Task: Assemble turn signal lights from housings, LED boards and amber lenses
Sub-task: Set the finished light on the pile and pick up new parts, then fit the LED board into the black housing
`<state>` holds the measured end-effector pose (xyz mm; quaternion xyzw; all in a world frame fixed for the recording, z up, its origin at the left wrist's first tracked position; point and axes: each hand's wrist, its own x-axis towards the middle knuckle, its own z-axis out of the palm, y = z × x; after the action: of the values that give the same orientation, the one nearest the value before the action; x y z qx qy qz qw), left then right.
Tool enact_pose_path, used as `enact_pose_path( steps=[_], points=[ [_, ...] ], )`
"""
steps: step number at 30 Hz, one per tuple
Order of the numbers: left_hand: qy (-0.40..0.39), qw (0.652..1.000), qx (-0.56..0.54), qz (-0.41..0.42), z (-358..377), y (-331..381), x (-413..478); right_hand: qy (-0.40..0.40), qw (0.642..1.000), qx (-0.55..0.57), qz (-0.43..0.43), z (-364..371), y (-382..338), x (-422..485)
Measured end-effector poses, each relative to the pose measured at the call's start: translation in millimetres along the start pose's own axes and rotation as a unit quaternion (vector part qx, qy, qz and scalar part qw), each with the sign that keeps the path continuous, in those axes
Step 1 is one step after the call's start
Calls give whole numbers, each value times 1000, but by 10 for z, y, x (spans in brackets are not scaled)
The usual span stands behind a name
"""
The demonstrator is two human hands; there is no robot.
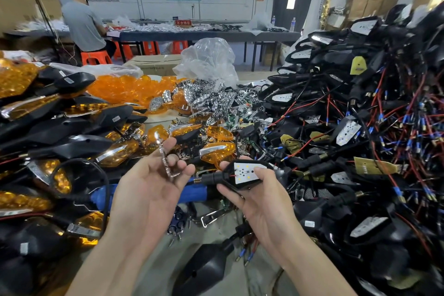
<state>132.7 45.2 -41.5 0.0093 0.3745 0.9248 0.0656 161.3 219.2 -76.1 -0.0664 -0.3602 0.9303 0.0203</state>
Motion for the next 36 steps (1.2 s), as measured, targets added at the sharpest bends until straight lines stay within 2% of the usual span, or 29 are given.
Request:
enact_pose_path(
  steps=[3, 8, 10, 12, 14, 21, 26, 30, 36],
  points=[
    [-8, 1000, 2, 2, 35, -10, 11, 1, 1000, -4, -2, 2, -5, 1],
    [-37, 990, 122, 54, 66, -116, -8, 5, 1000, -3, -10, -7, -7, 11],
    [-43, 967, 231, 94, 58, -158, -34, 6, 1000, -7, -11, -7, -5, 15],
    [-64, 922, 359, 128, 43, -170, -57, 6, 1000, -4, -10, -4, 1, 14],
    [-85, 889, 425, 149, 15, -154, -62, 3, 1000, -7, -16, -2, 4, 2],
    [-176, 860, 457, 145, 27, -183, -80, -6, 997, -47, -54, 1, 12, -29],
    [-170, 819, 525, 162, -13, -164, -99, -17, 993, -90, -74, -17, 29, -35],
    [-159, 799, 555, 168, -31, -158, -109, -22, 990, -109, -82, -38, 29, -18],
    [-172, 758, 589, 221, -21, -183, -115, -19, 987, -132, -93, -38, 43, 6]
  ],
)
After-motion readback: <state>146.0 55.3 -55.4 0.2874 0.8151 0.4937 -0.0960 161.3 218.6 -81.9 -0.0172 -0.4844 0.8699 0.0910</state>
